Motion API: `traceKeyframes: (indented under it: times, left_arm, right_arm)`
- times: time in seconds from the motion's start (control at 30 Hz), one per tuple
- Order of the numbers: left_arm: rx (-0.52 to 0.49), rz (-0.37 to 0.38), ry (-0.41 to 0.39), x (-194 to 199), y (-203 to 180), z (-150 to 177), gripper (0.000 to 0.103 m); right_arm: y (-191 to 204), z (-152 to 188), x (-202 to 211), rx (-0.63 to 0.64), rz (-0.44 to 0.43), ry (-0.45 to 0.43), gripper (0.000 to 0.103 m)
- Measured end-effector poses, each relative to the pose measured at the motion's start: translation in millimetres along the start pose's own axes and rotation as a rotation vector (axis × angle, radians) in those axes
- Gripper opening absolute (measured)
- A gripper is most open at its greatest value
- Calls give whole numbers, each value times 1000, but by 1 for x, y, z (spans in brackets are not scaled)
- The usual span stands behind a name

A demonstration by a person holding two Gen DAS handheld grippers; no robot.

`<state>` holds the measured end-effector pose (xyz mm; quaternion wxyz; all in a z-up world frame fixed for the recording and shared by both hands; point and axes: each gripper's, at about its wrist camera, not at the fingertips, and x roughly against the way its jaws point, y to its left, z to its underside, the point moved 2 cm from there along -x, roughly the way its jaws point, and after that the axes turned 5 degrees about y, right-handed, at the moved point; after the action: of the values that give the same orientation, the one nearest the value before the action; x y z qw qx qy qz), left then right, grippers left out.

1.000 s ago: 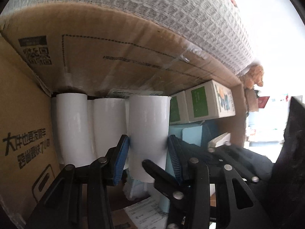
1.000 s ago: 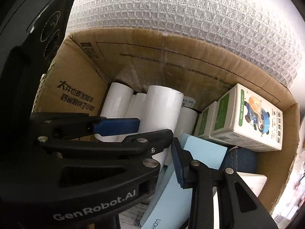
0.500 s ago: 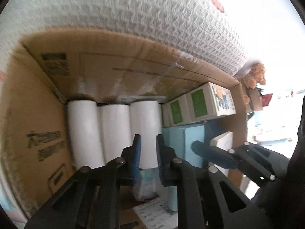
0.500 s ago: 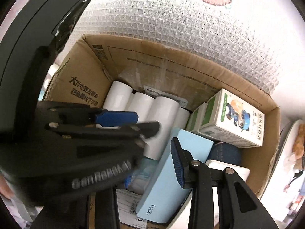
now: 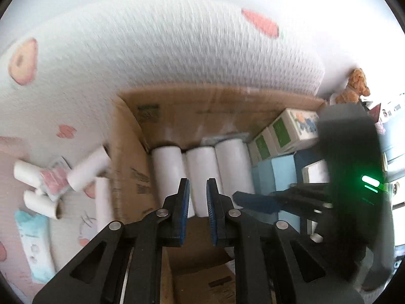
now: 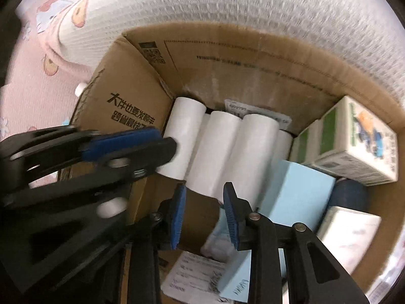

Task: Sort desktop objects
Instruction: 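Withdraw the open left gripper and move it back toward the tube pile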

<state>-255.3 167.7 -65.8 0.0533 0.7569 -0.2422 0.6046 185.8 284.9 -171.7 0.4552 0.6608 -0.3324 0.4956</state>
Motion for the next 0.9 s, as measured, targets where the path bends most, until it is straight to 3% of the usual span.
traceKeyframes:
  times: [0.23,0.33,0.53,0.6,0.9]
  left_arm:
    - [4,41,-87,36,26,-3,17]
    - [2,77,-88,43,37,1,17]
    - [-16,137,-101,45,34,8,17]
    - [-23,138,-118,45,35,10,17]
    - [-44,138,-161,50,33,14,17]
  right_arm:
    - [-8,-12,-18,-108,-93,33,20]
    - [-11,-17,-27,-132,-20,45,20]
    - [-10,-25,-40,-137,40,53,20]
    - [0,-46,-43,-130,48,51,20]
    - [9,-37,-22,-101,105,-16,20]
